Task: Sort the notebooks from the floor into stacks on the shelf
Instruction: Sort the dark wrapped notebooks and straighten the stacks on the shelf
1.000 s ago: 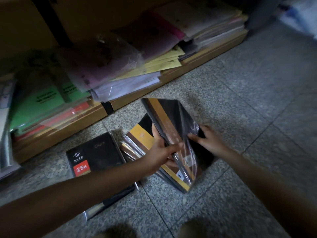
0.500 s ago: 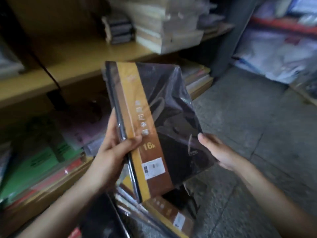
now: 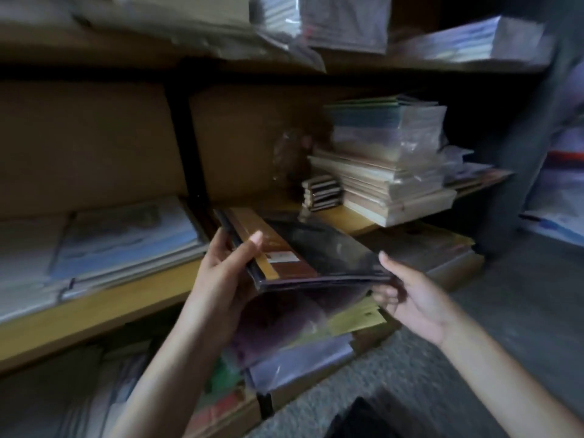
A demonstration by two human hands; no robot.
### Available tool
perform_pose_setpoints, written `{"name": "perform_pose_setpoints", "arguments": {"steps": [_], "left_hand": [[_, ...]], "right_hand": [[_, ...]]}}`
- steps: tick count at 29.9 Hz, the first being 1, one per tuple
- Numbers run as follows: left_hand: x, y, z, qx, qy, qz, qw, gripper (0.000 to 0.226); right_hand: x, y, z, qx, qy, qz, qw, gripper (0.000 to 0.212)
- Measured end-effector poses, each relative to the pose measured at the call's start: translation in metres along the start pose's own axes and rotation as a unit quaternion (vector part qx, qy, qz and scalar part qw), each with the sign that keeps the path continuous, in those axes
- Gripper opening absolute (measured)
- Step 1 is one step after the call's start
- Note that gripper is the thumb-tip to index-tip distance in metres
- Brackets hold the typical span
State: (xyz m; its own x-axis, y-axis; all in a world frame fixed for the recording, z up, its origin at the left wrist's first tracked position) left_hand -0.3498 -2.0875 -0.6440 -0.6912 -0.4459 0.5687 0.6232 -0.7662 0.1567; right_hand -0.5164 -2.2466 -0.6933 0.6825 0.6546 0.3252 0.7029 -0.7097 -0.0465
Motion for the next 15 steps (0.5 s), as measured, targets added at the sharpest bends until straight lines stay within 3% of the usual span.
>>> {"name": "perform_pose_setpoints", "arguments": {"steps": [3,5,8,10,13,15], "left_hand": [[-0.019,-0.004,-0.008,-0.042,0.109,0.007,0.993,0.054],[-0.031,-0.011,-0.012,-0.056,0.268,0.01,0.962,0.069],[-0.037,-0.018,-0.013,0.01,0.501,0.018,0.865,0.062],[-0.035,-0.018,-0.012,0.067,0.595,0.016,0.8,0.057],[-0.034,-0.012,-0.013,0.13,0.714,0.019,0.687,0.052],[-0.034,-0.003,-0.013,0.172,0.77,0.023,0.614,0.041]], "right_hand": [[0.004,0.013,0.012,0.013,-0.017,-0.02,1.0,0.019],[0.005,0.019,0.015,-0.01,-0.017,-0.071,0.997,0.023],[0.0,0.028,0.014,-0.054,-0.001,-0.155,0.986,0.053],[0.001,0.034,0.013,-0.074,-0.038,-0.149,0.985,0.053],[0.003,0.048,0.016,-0.102,-0.185,-0.046,0.976,0.045],[0.005,0.06,0.017,-0.131,-0.33,0.031,0.934,0.041]]}}
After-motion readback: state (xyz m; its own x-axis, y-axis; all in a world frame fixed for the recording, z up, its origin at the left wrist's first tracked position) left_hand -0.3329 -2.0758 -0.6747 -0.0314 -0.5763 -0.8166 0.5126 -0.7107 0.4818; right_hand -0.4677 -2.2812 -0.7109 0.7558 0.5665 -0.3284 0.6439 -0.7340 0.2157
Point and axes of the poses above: each hand's wrist, its own y-axis towards the middle knuckle, its own x-axis out of the palm, z = x × y, the point moved 1 cm from there along y, towards the middle knuckle, and after that the axes turned 13 degrees about -y, right-handed, at the moved point
